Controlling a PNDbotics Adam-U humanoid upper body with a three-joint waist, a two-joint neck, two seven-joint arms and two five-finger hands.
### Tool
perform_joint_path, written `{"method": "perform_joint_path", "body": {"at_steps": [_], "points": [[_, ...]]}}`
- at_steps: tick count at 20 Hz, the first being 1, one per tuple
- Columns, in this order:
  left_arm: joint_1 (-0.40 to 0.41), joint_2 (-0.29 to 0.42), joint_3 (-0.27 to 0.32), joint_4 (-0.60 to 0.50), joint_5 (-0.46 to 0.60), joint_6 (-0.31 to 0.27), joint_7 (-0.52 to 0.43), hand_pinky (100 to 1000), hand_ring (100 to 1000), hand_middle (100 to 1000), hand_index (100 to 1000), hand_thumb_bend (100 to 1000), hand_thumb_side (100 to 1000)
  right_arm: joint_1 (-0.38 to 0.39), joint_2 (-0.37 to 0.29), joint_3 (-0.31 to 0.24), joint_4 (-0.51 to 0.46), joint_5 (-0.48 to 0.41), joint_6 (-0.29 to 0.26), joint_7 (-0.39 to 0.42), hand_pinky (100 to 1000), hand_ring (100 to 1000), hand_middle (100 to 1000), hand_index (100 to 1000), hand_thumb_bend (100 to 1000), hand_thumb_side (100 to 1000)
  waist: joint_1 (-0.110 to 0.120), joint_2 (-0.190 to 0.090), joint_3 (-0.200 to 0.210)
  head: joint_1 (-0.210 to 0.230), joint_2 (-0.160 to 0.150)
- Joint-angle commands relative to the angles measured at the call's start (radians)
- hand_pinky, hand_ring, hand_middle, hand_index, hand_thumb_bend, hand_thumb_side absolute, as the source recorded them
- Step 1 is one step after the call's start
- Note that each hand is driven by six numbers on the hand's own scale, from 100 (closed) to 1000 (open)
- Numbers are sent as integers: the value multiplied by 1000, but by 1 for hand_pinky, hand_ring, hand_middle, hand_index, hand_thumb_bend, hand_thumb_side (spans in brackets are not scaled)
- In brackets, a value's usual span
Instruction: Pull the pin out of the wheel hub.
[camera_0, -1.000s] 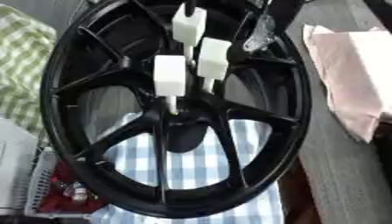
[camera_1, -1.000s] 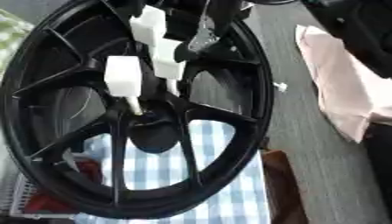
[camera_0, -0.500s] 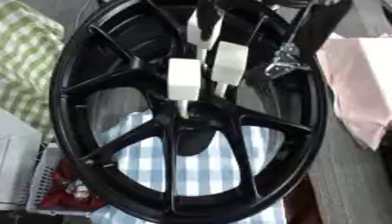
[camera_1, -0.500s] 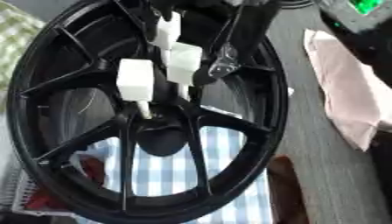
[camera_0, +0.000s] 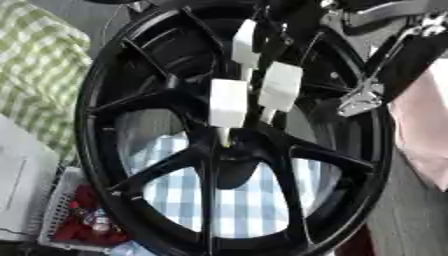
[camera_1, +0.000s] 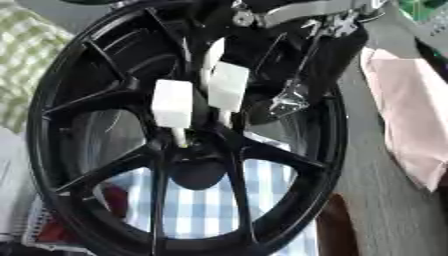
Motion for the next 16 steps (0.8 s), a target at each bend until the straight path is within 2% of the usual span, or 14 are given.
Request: {"method": "perform_joint_path", "body": {"at_steps": [1,7,13,16], "points": [[-10,32,1,-19,1,-1,-4,655,661,615,731,517,651,1,-40,-17,-13,19,-15,-24,878,697,739,782,477,367,-11,-3,3,5,-12],[-11,29,1,-18,2,0,-6,656,660,615,731,516,651,21,-46,-20,-13,39,-11,-40,882,709,747,787,482,372,-9,-2,5,-2,-1],[-13,28,2,-18,3,-1,-5,656,660,615,731,514,651,-3,-24,-21,22,13,25,2,898,764,767,804,483,365,-6,-10,1,-42,46],[-11,27,3,-18,3,-2,-4,656,660,615,731,514,651,-20,-14,-21,43,-1,24,26,899,768,767,803,477,348,-5,-13,-2,-57,54]]}}
